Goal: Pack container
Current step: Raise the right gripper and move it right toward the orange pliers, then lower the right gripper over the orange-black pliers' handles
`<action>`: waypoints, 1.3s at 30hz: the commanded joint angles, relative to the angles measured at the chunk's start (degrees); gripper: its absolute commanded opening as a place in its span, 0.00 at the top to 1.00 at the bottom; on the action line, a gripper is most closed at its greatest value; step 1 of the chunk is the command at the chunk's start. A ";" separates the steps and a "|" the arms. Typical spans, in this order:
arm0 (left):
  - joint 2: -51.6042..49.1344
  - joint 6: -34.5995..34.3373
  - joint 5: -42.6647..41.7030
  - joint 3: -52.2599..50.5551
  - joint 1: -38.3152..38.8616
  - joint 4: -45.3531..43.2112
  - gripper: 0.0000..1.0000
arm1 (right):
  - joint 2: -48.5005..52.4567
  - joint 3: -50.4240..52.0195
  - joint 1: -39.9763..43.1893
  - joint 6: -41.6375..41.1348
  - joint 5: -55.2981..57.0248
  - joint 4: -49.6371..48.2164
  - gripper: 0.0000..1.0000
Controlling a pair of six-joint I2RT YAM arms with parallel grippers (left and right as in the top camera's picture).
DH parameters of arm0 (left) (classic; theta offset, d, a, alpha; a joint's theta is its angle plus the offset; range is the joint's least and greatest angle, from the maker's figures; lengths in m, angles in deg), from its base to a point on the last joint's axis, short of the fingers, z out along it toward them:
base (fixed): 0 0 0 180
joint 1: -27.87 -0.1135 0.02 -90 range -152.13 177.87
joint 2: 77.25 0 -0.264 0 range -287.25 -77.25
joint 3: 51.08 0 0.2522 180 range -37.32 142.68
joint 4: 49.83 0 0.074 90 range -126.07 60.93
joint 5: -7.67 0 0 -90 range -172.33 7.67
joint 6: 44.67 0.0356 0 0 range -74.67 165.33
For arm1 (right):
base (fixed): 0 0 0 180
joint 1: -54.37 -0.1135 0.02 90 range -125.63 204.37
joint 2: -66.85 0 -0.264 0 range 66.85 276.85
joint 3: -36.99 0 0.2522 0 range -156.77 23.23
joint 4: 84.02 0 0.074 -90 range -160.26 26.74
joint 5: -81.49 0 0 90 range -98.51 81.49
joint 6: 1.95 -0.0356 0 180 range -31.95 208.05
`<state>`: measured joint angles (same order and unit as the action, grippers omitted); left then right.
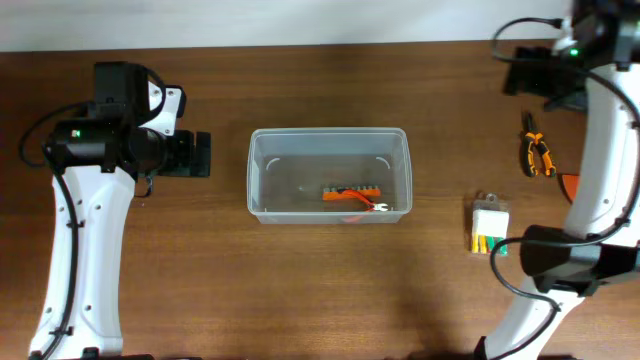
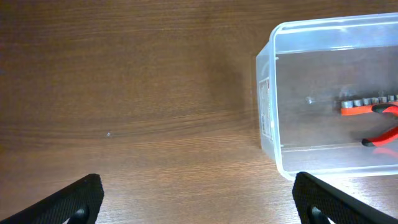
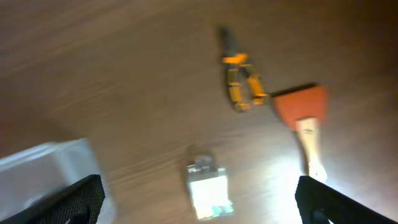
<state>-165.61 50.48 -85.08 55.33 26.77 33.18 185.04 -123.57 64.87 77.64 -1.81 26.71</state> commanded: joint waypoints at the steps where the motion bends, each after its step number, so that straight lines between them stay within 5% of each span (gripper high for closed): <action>1: -0.04 0.11 0.20 1.05 -0.17 0.02 0.01 | 0.31 -0.37 4.70 0.79 4.46 -0.31 0.01; 6: -0.04 0.13 0.20 1.05 -0.17 0.02 0.01 | 0.44 -0.37 8.94 5.29 4.00 -2.82 0.01; 13: -0.04 0.11 0.20 1.05 -0.17 0.02 0.01 | 2.19 -0.35 9.09 23.45 -6.14 -6.51 0.01; 27: -0.04 0.11 0.20 1.05 -0.17 0.02 0.01 | 18.56 -0.31 9.01 22.77 -6.45 -5.51 0.01; 39: -0.04 0.11 0.20 1.05 -0.17 0.02 0.01 | 22.88 4.55 9.44 23.71 -7.15 -8.72 0.01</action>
<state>-165.63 50.48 -85.08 55.33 26.77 33.18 206.70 -121.43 74.16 100.45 -8.08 19.67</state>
